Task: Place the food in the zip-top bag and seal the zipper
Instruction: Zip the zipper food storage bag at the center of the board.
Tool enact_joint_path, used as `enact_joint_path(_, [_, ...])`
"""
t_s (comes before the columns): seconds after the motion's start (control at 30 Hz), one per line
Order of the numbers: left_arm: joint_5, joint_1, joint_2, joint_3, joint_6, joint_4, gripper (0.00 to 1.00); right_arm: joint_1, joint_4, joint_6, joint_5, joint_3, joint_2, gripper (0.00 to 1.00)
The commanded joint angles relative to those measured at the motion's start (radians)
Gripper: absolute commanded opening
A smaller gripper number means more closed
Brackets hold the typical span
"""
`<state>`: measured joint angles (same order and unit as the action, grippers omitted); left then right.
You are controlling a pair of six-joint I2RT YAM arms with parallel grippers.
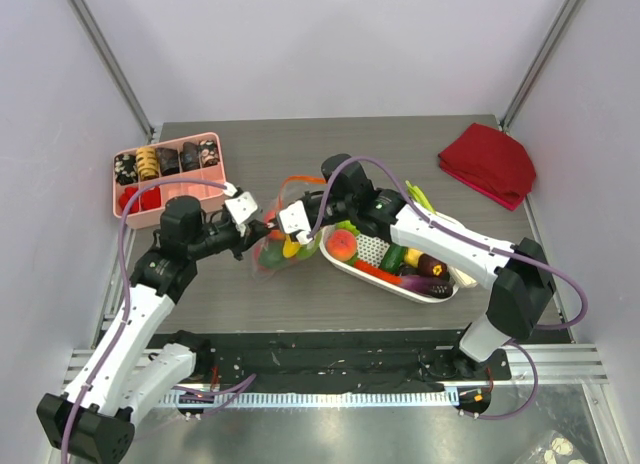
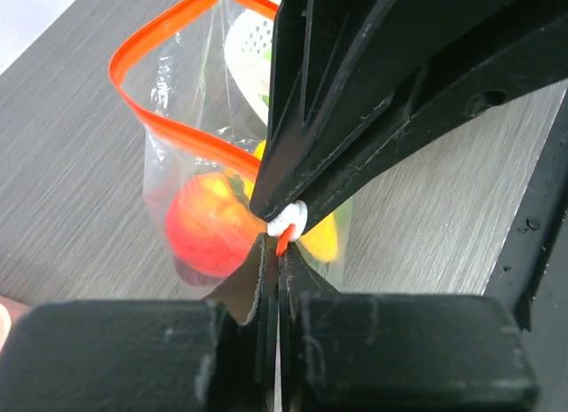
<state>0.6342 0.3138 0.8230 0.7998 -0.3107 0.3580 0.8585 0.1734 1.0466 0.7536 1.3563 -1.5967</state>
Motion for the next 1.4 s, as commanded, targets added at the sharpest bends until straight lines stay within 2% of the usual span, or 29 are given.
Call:
enact_joint_path(0.0, [-0.093,0.001,-0.027,0.012,0.032,-0.056,0.00,0.001,-0.040,-0.010,-0.026,-0.011,0.047,0.01])
enact_joint_path(0.23, [-0.146,-0.005,-0.111,-0.005,0.016,-0.004,0.00,-0.076,-0.009,0.000,-0.074,-0.020,0.035,0.01])
enact_joint_path(0.4, [-0.252,-0.015,-0.122,-0.005,0.048,-0.022,0.00,-0.148,0.040,0.036,-0.074,-0.028,0.041,0.01])
enact_joint_path(0.77, [-0.355,-0.061,-0.081,0.015,0.105,-0.056,0.00,-0.298,0.167,0.156,-0.076,-0.037,0.069,0.01])
enact_joint_path(1.37, [-0.528,-0.123,0.018,0.068,0.116,-0.113,0.00,-0.463,0.230,0.257,-0.085,-0.037,0.046,0.01])
